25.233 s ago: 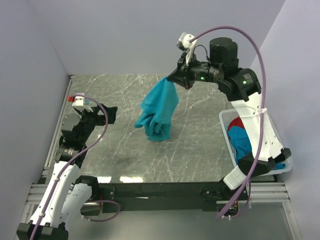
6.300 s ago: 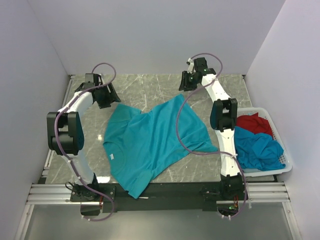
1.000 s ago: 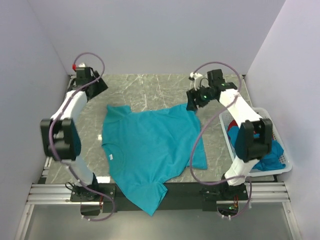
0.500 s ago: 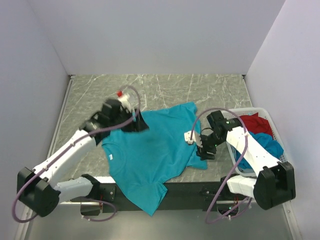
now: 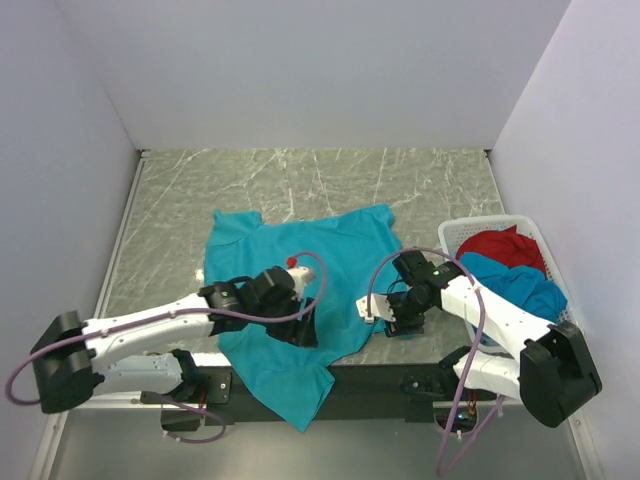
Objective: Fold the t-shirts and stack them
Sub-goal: Flatten the tshirt out
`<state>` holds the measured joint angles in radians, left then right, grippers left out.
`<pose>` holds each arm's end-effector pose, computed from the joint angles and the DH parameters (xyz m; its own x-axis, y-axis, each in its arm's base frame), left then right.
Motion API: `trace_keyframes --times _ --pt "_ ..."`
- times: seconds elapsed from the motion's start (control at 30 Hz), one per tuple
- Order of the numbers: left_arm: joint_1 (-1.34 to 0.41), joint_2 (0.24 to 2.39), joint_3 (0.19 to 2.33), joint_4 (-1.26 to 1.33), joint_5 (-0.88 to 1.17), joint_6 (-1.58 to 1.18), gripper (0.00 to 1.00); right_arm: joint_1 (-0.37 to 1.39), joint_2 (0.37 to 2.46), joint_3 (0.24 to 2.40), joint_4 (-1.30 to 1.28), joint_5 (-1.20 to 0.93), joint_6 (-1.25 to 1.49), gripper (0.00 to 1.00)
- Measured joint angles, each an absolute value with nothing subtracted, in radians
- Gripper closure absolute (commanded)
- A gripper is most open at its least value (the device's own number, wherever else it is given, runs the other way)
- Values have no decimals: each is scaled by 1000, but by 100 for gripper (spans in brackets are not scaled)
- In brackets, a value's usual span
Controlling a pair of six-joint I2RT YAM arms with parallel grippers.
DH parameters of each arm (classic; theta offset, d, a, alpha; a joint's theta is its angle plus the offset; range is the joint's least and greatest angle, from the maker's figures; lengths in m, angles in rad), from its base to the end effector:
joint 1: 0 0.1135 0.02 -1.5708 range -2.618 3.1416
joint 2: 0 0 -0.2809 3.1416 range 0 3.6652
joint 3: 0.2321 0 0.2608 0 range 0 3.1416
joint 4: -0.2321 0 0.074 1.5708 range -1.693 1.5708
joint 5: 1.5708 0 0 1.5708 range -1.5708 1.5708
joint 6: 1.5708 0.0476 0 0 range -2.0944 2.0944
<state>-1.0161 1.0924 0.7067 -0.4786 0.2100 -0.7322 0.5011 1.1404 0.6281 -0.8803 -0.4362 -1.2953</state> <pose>0.1110 -0.1979 0.2313 -0.9014 0.2134 -0.3768 0.4035 0.7298 -0.5519 0.1431 0.1013 0.1814 0.2474 -0.8589 -0.4483 -0.9669 -0.2485 -0.0575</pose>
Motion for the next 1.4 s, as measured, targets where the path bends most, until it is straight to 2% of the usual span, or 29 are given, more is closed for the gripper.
trace_keyframes --times 0.27,0.37,0.4,0.47,0.5,0.6,0.63,0.7,0.73,0.77,0.87,1.03,1.07,1.1,1.2,1.4 --pt "-1164 1320 656 -346 181 -779 34 549 1170 600 -777 -359 -1223 47" --pt "-1193 1359 629 -327 181 -795 34 556 1174 591 -766 -347 -1209 52" --pt "-1199 1358 628 -319 180 -799 35 558 1177 587 -761 -345 -1203 57" --pt "-1207 1359 624 -300 178 -807 41 560 1185 581 -757 -339 -1194 64" --pt "-1209 1359 620 -295 176 -809 45 561 1190 581 -757 -337 -1190 71" --pt "-1208 1371 617 -292 162 -813 58 561 1203 581 -752 -333 -1169 81" --pt "-1208 1374 617 -292 154 -814 70 561 1204 581 -751 -330 -1163 84" --pt "-1209 1385 617 -294 129 -819 81 561 1204 583 -752 -324 -1144 92" --pt "-1208 1390 618 -294 122 -823 92 561 1202 588 -754 -312 -1132 93" --pt "-1208 1391 618 -297 110 -830 98 559 1199 593 -755 -303 -1122 95" --pt "-1211 1389 620 -305 93 -836 100 533 1164 630 -781 -273 -1108 99" --pt "-1216 1356 623 -385 46 -851 100 443 1056 713 -852 -222 -1127 97" --pt "-1216 1346 623 -404 38 -853 100 430 1034 722 -870 -213 -1136 94" --pt "-1216 1334 623 -425 29 -855 100 420 1011 723 -891 -208 -1148 85" --pt "-1216 1290 621 -479 19 -863 100 414 963 712 -984 -204 -1177 71" --pt "-1216 1216 621 -572 12 -898 100 411 904 659 -1121 -191 -1195 66"
